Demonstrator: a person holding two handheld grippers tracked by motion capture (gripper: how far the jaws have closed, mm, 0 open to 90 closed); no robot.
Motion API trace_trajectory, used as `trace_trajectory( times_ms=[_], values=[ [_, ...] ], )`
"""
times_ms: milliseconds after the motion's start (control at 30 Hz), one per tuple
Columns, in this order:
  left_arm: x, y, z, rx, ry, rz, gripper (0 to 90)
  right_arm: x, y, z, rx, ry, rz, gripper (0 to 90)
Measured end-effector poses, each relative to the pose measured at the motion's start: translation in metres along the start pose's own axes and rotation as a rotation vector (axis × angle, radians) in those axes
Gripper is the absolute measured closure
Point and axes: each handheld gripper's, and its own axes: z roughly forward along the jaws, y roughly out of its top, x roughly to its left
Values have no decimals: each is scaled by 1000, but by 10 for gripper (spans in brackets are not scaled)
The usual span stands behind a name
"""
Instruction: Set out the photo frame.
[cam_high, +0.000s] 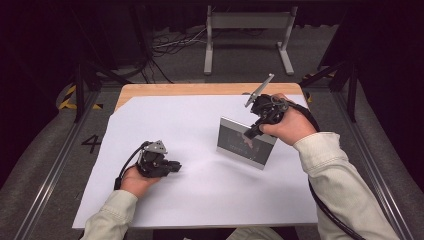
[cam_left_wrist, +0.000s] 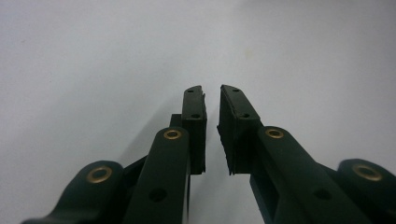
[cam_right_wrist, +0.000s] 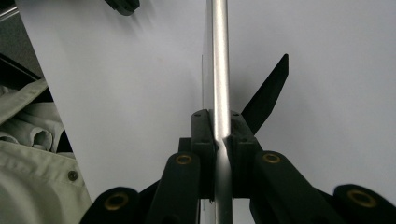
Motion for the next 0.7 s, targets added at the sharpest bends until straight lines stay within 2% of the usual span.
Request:
trace_trajectory(
  times_ms=[700],
  values=[
    [0, -4, -4, 1, 9, -8, 806, 1, 12, 12, 29, 67, -183, 840]
  ],
)
